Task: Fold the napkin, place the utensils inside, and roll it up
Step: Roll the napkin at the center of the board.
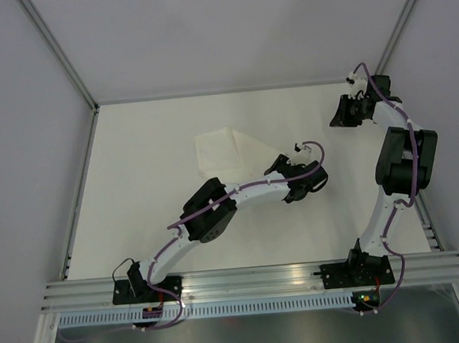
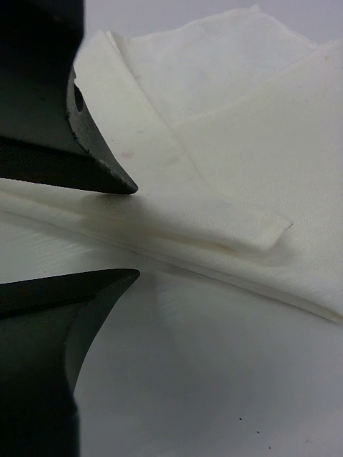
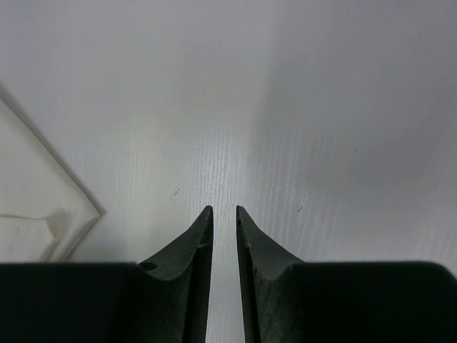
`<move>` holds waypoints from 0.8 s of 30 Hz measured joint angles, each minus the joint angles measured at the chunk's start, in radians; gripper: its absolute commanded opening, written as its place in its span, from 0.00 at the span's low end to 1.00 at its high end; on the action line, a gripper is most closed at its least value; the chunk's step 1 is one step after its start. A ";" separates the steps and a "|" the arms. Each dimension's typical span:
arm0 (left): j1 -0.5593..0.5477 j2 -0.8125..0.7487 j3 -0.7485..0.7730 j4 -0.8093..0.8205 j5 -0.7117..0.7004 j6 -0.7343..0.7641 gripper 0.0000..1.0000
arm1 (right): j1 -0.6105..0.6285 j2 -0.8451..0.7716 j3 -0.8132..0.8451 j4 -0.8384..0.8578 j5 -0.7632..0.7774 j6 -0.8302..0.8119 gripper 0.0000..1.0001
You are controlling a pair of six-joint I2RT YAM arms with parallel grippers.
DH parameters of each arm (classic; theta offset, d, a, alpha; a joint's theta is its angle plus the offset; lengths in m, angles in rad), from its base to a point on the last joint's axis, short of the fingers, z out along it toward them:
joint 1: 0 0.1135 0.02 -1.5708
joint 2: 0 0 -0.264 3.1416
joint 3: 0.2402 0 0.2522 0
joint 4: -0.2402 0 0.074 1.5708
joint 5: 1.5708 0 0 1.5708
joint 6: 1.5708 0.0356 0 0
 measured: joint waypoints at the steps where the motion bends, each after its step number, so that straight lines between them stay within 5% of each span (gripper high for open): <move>1: 0.002 0.000 0.000 0.000 0.002 0.000 0.52 | 0.000 0.000 -0.001 0.000 -0.002 0.001 0.25; 24: 0.019 -0.053 -0.129 0.132 0.020 0.009 0.41 | -0.008 0.000 -0.006 0.000 -0.006 0.002 0.20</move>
